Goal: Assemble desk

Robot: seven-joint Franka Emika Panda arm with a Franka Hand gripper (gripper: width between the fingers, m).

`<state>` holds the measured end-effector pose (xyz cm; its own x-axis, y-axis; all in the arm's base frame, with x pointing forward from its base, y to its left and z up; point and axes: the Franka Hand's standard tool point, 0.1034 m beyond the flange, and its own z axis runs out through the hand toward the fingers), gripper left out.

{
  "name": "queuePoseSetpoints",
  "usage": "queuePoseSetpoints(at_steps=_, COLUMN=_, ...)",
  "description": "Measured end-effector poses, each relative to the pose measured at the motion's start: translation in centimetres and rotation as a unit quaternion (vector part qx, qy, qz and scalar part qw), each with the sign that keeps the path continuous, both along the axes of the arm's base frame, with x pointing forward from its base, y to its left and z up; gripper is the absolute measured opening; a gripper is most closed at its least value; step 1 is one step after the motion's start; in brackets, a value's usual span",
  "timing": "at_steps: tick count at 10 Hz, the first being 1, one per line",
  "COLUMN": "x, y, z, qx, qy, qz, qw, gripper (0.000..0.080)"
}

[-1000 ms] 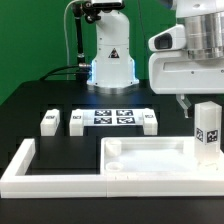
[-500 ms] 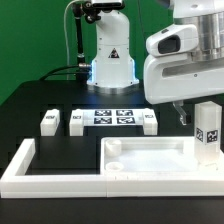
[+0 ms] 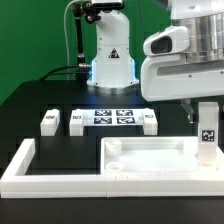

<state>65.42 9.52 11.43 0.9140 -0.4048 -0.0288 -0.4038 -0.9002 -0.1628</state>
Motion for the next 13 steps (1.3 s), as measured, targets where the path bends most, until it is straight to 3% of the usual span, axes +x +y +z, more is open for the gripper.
queuePoseSetpoints(at_steps=3, x=-0.2, y=0.3, z=0.0, qx=0.002, qy=0.038, qz=-0.189, qw=0.981, gripper=0.0296)
queuePoseSetpoints(at_steps=5, x=-0.2, y=0.5, z=0.0, qx=0.018, qy=0.055, qz=-0.376, qw=0.925, gripper=0.0296)
queuePoseSetpoints(at_steps=7, x=-0.4, y=-0.1, z=-0.1, qx=0.049, qy=0.064, qz=-0.482, qw=0.873, gripper=0.0297)
queuePoseSetpoints(at_steps=8, x=-0.5, y=0.0, z=-0.1, qx=0.051, qy=0.066, qz=-0.494, qw=0.866, gripper=0.0297)
queuePoseSetpoints(at_steps=10, x=-0.5, y=0.1, z=-0.2, qx=0.049, qy=0.064, qz=-0.476, qw=0.876, gripper=0.0318)
queuePoseSetpoints(at_steps=11, x=-0.6, y=0.2, z=-0.3, qx=0.047, qy=0.062, qz=-0.467, qw=0.881, gripper=0.0494)
queuePoseSetpoints(at_steps=12, x=-0.8, y=0.7, z=-0.6, qx=0.023, qy=0.042, qz=-0.369, qw=0.928, gripper=0.0494)
queuePoseSetpoints(at_steps=13, x=-1.2, y=1.4, z=-0.8, qx=0.012, qy=0.039, qz=-0.300, qw=0.953, gripper=0.0616)
